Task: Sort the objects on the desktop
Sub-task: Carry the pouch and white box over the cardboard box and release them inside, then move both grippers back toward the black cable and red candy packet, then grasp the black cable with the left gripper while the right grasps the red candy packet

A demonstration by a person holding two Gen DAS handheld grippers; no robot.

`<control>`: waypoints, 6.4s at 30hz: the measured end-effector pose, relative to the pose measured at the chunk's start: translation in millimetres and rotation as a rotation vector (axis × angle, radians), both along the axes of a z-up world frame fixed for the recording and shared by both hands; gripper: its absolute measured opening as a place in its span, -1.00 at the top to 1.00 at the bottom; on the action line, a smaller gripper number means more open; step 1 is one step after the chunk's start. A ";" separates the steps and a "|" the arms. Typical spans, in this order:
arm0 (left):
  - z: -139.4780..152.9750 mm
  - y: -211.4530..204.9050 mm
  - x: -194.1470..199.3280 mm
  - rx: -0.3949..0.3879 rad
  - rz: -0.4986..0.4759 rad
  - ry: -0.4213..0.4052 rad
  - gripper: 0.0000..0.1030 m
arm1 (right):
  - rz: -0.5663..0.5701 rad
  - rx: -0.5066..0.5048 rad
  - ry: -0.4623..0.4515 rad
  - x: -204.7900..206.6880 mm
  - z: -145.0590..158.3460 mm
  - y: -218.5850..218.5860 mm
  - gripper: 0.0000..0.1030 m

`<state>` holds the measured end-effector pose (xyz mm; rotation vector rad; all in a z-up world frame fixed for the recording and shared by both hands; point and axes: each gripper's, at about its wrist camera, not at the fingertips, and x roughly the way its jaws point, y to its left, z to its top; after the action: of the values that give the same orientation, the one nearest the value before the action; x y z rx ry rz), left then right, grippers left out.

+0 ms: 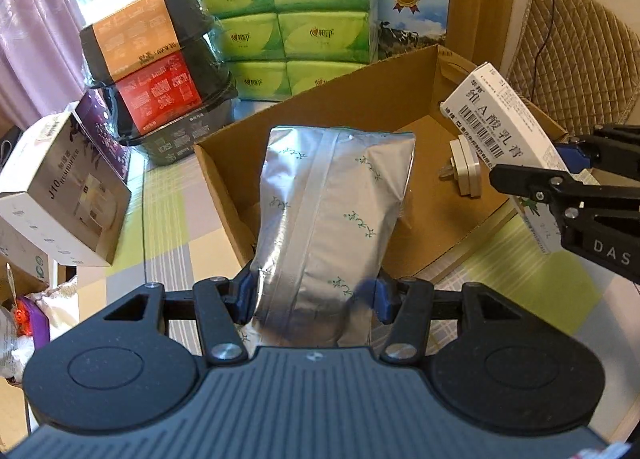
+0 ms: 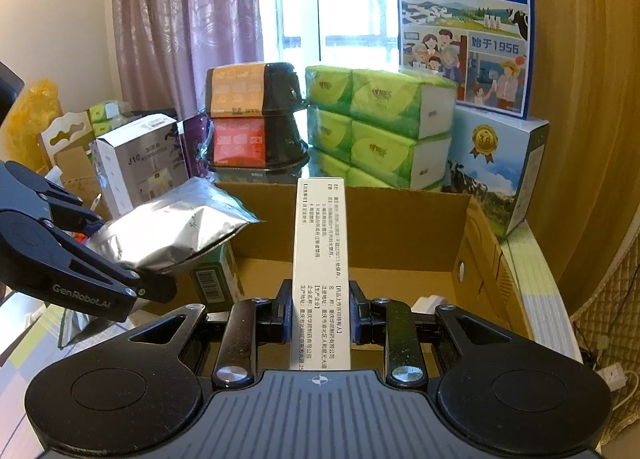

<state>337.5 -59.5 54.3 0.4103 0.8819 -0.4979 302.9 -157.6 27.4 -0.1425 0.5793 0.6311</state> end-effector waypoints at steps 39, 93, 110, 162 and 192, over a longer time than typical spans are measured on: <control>-0.7 -26.9 61.0 -0.149 0.115 -0.012 0.00 | -0.093 0.088 0.032 48.9 -5.1 1.2 0.56; -59.3 79.4 -158.6 -0.330 0.344 0.020 -0.89 | -0.130 0.160 0.053 -60.9 -26.1 -74.5 -0.48; -73.2 76.1 -173.4 -0.293 0.280 0.051 -0.88 | -0.051 0.063 0.179 -107.8 -54.5 -75.2 -0.61; -128.5 58.7 -138.9 -0.037 -0.038 0.070 -0.88 | 0.095 -0.128 0.295 -104.3 -108.0 -31.2 -0.79; -134.9 46.4 -111.5 -0.109 -0.014 0.128 0.61 | 0.148 -0.216 0.235 -91.7 -118.2 -6.6 0.00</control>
<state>226.0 -13.1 -80.6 0.2871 0.9708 -0.5879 211.2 -164.2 -90.8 -0.3192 0.8703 0.7328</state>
